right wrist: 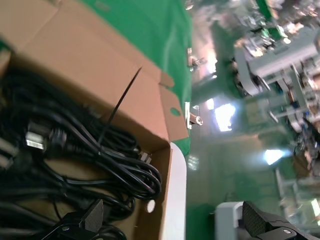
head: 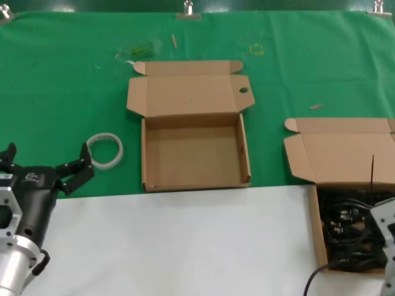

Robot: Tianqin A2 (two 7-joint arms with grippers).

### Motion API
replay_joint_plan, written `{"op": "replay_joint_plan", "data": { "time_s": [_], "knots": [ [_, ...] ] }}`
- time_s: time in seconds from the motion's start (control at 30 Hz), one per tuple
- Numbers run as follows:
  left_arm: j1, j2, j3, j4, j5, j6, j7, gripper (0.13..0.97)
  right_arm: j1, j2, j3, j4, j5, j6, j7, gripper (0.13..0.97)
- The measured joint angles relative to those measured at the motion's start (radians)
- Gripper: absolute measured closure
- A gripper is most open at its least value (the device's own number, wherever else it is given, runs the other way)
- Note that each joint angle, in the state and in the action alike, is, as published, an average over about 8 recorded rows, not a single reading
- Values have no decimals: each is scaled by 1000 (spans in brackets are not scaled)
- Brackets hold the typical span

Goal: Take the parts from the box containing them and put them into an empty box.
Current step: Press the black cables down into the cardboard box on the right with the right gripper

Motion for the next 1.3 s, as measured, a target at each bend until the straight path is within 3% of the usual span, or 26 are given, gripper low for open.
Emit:
{"op": "replay_joint_plan", "data": {
  "time_s": [0.33, 0.53, 0.8, 1.3],
  "knots": [
    [0, 0, 0, 0, 0, 0, 0, 132, 155, 0, 29, -136, 135, -23, -432, 129],
    [0, 0, 0, 0, 0, 0, 0, 132, 214, 0, 59, -222, 233, -91, -595, 129],
    [0, 0, 0, 0, 0, 0, 0, 132, 241, 0, 86, -291, 282, -153, -657, 129],
    [0, 0, 0, 0, 0, 0, 0, 132, 238, -1, 96, -308, 276, -173, -651, 178]
  ]
}}
